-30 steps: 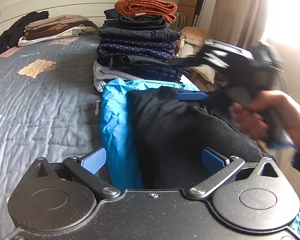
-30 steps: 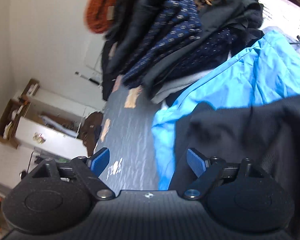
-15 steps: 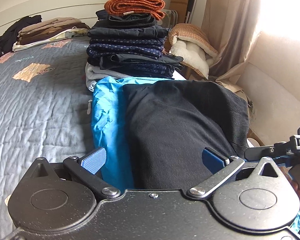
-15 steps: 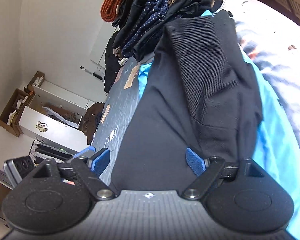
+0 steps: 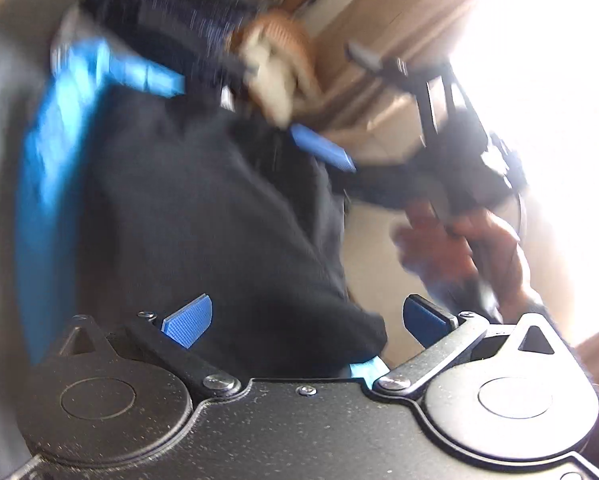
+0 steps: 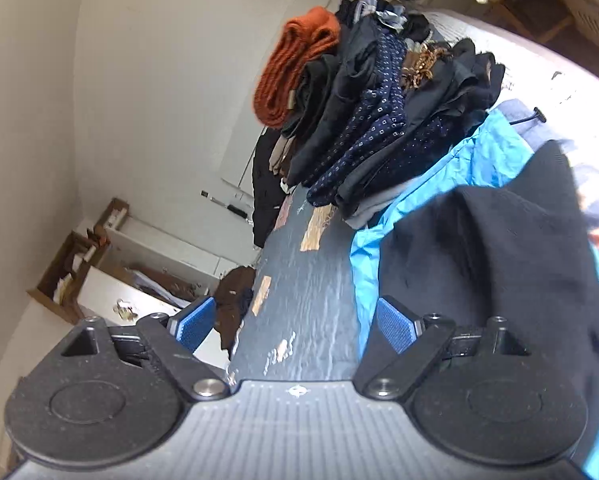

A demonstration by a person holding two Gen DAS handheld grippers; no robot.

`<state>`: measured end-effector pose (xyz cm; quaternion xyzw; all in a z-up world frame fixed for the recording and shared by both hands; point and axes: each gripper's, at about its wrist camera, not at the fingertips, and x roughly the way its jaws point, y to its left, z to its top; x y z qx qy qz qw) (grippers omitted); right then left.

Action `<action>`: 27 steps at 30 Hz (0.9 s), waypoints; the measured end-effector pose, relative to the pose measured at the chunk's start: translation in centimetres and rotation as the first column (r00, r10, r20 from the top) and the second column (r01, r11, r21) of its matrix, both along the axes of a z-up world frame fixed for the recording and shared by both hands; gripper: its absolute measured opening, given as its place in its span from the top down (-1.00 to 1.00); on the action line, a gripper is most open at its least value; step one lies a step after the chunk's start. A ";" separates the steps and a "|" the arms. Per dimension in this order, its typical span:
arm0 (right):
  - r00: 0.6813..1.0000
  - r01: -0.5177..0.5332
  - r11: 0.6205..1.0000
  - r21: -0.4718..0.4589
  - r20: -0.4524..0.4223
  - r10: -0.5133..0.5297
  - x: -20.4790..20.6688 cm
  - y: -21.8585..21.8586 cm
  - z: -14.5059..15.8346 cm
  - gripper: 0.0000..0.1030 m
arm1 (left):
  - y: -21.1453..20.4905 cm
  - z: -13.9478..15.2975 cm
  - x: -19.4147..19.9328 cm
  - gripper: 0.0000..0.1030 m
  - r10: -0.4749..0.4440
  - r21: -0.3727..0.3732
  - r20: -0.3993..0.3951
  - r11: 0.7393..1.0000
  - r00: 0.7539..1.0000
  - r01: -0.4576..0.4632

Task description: Fold clothes

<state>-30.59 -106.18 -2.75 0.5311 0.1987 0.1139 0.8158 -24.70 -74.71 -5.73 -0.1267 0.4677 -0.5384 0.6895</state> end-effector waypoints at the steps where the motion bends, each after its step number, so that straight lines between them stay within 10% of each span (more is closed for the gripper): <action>1: 1.000 0.003 1.000 0.014 -0.029 -0.003 1.3 -0.3 -1.0 -0.70 | -0.1 -0.9 0.4 -0.99 0.003 0.006 -0.044 1.000 0.999 -0.003; 6: 0.971 0.127 0.991 0.051 -0.208 -0.114 4.7 -4.0 -6.9 -0.63 | -0.1 -2.0 1.3 -0.99 -0.014 -0.003 -0.129 1.000 0.991 0.014; 10: 0.974 0.167 0.976 0.140 -0.178 -0.141 4.2 -6.6 -9.1 -0.51 | -0.2 -2.1 1.4 -0.99 -0.031 0.007 -0.150 0.999 0.988 0.032; 16: 0.973 0.129 0.990 0.062 -0.201 -0.114 5.3 -7.1 -8.5 -0.50 | 1.3 -0.7 1.2 -0.99 -0.124 -0.092 -0.217 0.990 0.968 0.106; 27: 0.972 0.106 0.994 0.018 -0.212 -0.100 5.6 -7.0 -8.7 -0.49 | 0.4 -3.1 0.5 -0.99 -0.118 0.041 -0.256 0.990 0.959 0.132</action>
